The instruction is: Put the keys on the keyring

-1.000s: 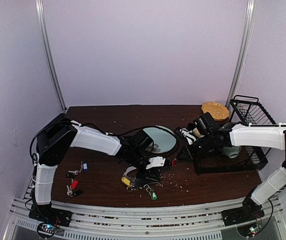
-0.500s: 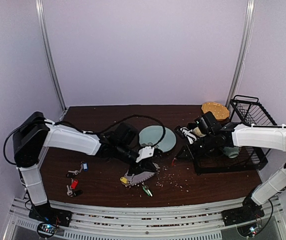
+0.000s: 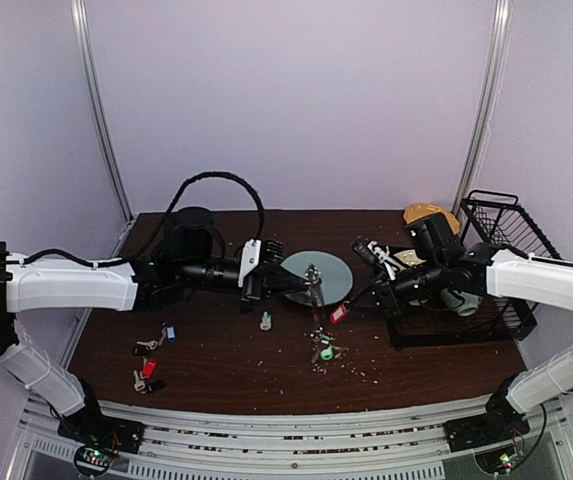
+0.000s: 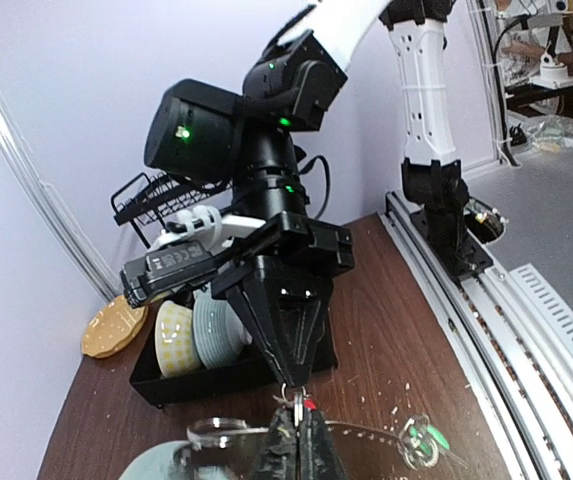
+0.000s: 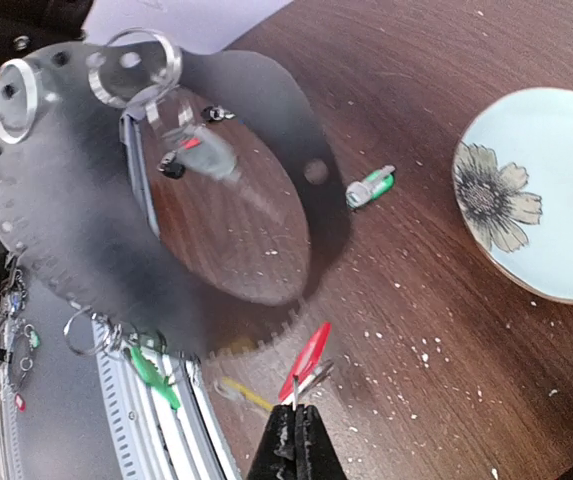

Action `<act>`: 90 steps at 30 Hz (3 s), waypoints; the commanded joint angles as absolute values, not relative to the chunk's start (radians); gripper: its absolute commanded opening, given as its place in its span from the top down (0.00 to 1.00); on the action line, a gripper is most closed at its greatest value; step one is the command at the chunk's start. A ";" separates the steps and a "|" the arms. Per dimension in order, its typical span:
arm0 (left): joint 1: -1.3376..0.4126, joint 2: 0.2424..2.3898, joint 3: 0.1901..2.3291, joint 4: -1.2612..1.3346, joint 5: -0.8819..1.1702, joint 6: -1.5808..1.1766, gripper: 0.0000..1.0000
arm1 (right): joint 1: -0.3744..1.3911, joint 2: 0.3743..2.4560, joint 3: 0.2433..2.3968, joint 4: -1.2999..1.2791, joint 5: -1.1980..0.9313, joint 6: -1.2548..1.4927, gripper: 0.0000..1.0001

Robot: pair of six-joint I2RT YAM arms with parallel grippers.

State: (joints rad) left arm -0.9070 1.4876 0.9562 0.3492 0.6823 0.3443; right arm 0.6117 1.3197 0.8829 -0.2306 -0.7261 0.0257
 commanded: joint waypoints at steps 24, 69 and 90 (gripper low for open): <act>-0.925 1.365 0.925 0.688 0.853 0.190 1.00 | 0.618 1.173 0.836 -0.129 -0.916 -0.043 1.00; -0.900 1.378 0.981 0.021 0.423 0.413 1.00 | 0.746 1.425 0.866 -0.276 -0.441 0.010 0.55; -0.967 1.406 1.192 -0.199 0.363 0.426 1.00 | 0.870 1.284 0.839 0.454 -0.550 -0.239 0.78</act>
State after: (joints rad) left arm -0.9611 1.4166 1.1622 -0.2119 0.3698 0.4118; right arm 0.8646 1.2739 0.7963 0.4217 -0.5541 -0.1940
